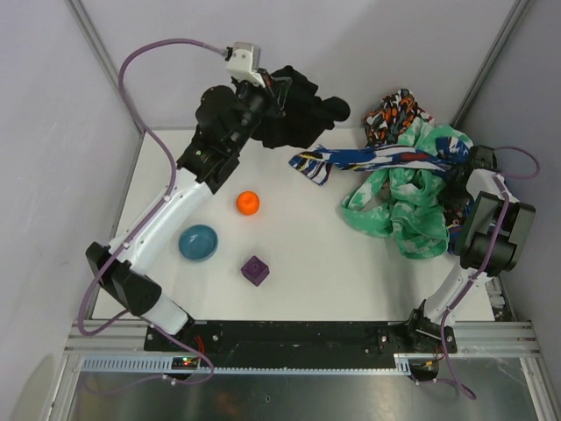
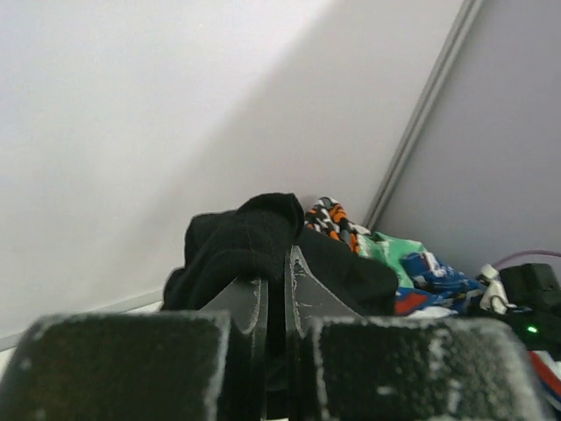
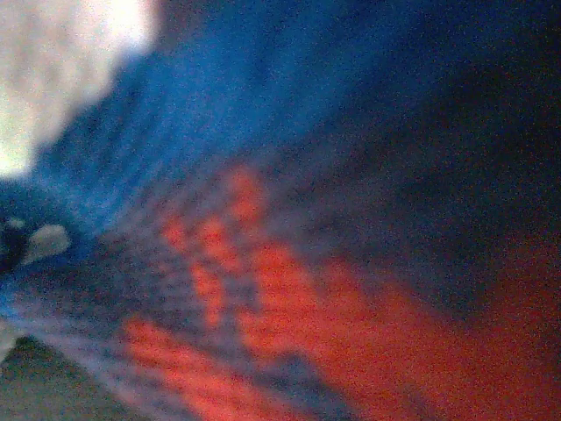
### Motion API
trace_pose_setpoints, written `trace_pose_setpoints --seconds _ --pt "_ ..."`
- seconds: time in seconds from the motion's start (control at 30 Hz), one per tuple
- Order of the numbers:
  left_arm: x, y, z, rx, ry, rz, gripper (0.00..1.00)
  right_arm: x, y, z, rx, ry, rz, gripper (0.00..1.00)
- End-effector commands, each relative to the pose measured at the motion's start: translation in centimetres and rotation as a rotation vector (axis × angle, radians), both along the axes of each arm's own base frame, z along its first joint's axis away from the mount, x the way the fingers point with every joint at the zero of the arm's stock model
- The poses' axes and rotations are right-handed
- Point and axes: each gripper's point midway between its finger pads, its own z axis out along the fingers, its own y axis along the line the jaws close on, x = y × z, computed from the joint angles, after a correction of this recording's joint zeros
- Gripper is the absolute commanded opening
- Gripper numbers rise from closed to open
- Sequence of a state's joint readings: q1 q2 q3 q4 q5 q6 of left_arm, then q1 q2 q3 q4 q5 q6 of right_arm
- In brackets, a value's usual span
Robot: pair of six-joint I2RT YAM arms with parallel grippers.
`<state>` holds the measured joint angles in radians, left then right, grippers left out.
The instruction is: Pick out a specific cloth from the pile
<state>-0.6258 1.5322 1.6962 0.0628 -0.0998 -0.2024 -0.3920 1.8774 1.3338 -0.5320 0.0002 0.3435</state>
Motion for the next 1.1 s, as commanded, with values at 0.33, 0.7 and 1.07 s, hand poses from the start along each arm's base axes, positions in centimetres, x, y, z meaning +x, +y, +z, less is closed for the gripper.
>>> trace_pose_setpoints --seconds 0.33,0.7,1.07 --pt "12.8 10.1 -9.0 0.077 0.202 0.337 0.01 -0.8 1.5 21.9 -0.332 -0.383 -0.01 0.98" --pt "18.3 19.8 -26.8 0.097 0.559 0.52 0.01 -6.0 7.8 31.3 -0.352 -0.717 0.066 0.99" --pt "13.8 21.0 -24.7 0.074 0.637 0.518 0.98 -7.7 12.6 28.3 -0.217 -0.691 0.228 0.99"
